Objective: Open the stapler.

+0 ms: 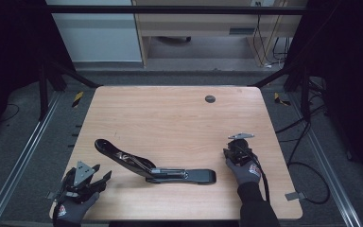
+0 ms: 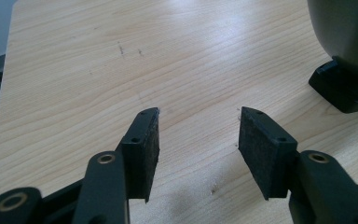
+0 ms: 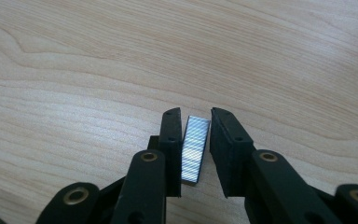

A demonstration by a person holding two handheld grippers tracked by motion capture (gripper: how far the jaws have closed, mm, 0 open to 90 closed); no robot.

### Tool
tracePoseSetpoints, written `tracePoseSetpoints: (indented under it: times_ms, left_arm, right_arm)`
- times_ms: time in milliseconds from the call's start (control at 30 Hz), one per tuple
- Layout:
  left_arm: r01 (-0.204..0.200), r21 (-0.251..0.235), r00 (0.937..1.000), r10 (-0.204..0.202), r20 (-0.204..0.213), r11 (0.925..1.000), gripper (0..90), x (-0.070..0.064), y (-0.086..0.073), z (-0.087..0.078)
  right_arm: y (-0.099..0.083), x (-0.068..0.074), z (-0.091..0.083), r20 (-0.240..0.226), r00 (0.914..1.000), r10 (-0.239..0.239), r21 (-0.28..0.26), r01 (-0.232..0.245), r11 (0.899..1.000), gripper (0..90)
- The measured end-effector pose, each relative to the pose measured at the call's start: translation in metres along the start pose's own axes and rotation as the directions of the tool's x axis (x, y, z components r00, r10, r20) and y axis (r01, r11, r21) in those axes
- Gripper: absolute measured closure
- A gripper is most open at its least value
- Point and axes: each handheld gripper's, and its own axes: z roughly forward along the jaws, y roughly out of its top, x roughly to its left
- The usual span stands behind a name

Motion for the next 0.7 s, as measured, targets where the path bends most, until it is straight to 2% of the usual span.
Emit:
tracePoseSetpoints:
  times_ms: [367,533,700]
  left_arm:
    - [-0.002,0.003,1.0,0.002,-0.001,1.0,48.0,0.0,0.0,0.0]
    - [0.0,0.002,1.0,0.0,-0.003,1.0,48.0,0.0,0.0,0.0]
    - [0.0,0.003,1.0,0.0,-0.005,1.0,48.0,0.0,0.0,0.0]
  right_arm:
    - [0.001,-0.001,-0.002,-0.002,1.0,0.006,0.001,-0.006,1.0,78.3]
    - [0.002,0.001,-0.01,-0.015,0.9998,-0.011,-0.014,0.011,1.0,78.3]
    - [-0.004,0.0,-0.024,-0.018,0.9986,-0.049,-0.038,0.049,0.998,78.3]
